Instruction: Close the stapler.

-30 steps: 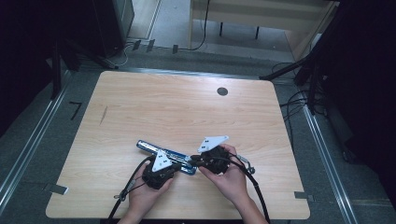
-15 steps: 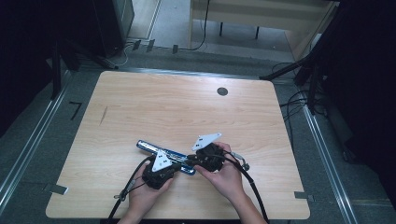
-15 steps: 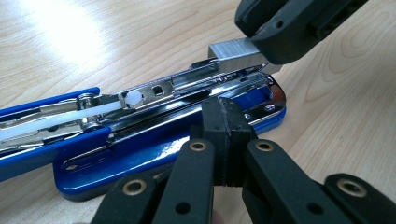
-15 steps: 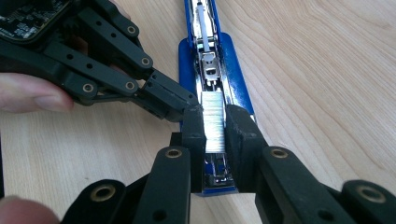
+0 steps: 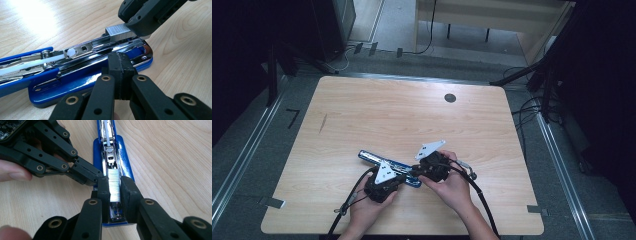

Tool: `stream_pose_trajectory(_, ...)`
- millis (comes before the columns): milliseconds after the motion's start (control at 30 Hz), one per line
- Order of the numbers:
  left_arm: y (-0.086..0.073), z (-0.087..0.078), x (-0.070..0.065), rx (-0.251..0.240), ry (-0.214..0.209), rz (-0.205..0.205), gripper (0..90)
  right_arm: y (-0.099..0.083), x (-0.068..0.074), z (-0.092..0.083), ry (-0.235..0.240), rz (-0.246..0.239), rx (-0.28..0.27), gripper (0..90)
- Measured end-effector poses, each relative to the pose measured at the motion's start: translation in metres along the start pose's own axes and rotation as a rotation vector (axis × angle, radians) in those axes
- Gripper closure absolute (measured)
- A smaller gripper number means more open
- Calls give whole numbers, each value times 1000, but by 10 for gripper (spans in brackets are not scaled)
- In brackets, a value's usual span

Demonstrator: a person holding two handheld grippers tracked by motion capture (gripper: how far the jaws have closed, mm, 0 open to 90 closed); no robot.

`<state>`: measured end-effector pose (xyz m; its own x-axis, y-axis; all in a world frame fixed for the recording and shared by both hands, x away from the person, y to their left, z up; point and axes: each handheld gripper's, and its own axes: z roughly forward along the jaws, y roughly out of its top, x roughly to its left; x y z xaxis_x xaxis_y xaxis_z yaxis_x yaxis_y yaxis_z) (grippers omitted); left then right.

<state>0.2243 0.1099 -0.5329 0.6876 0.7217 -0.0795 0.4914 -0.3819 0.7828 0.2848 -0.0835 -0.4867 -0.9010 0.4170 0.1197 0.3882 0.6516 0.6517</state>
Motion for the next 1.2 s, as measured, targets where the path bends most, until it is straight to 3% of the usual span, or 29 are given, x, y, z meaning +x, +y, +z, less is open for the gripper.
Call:
stream_pose_trajectory(933,0,0,0,0,-1,0,900,1,-3,5,17,-15,22,796)
stream_pose_trajectory(1200,0,0,0,2,-1,2,900,2,1,7,-10,-32,17,796)
